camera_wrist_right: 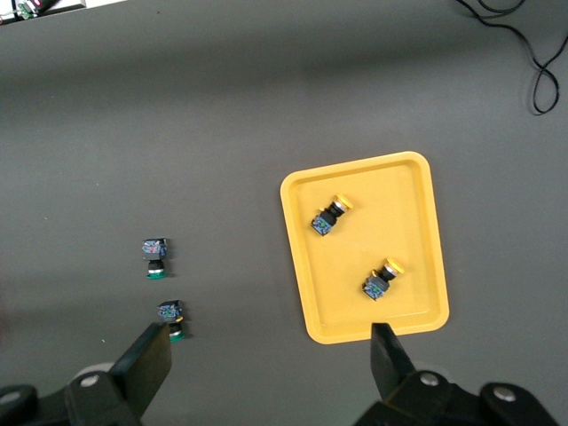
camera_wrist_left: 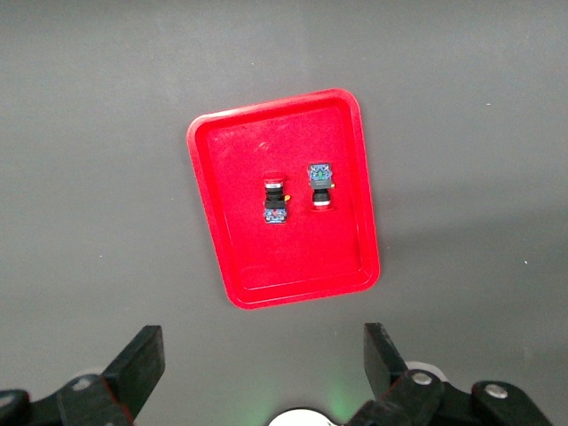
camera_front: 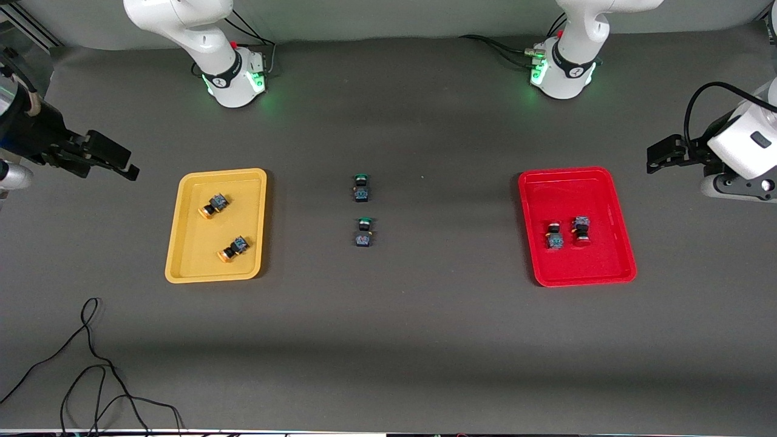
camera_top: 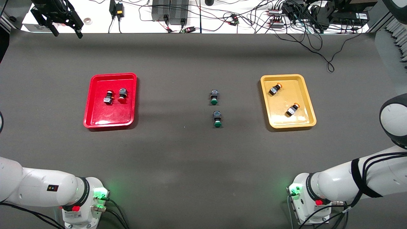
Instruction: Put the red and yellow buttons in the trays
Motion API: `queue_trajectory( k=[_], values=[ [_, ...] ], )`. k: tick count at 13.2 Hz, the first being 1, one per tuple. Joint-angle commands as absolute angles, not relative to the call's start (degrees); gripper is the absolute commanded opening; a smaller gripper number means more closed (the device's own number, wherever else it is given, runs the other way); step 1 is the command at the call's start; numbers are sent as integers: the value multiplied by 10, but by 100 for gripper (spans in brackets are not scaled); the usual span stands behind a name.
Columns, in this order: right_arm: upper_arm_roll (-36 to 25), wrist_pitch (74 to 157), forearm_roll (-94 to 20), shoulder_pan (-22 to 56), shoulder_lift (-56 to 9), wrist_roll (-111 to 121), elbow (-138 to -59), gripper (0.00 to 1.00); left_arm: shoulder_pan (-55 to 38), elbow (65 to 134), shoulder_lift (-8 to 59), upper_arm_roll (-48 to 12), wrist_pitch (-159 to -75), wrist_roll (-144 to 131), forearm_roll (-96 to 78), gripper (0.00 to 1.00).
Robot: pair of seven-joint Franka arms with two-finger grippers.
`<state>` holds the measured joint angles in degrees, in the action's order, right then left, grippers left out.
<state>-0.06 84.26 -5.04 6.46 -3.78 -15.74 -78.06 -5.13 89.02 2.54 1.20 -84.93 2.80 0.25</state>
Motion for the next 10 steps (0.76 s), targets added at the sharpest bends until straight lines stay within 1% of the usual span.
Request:
queue_trajectory(
  k=[1, 3, 6, 8, 10],
  values=[
    [23, 839, -27, 49, -28, -141, -789, 100, -54, 892, 18, 11, -846, 18, -3, 100],
    [24, 840, -2, 50, -32, -135, -794, 100, -54, 892, 18, 11, -845, 19, -2, 100],
    [25, 868, 3, 51, -47, -134, -815, 100, -54, 896, 18, 11, -843, 19, -2, 100],
    [25, 882, 4, 53, -40, -134, -835, 100, -54, 896, 18, 11, -843, 19, -2, 100],
    [25, 882, 7, 50, -41, -132, -833, 100, -54, 896, 18, 11, -843, 19, -2, 100]
  ],
)
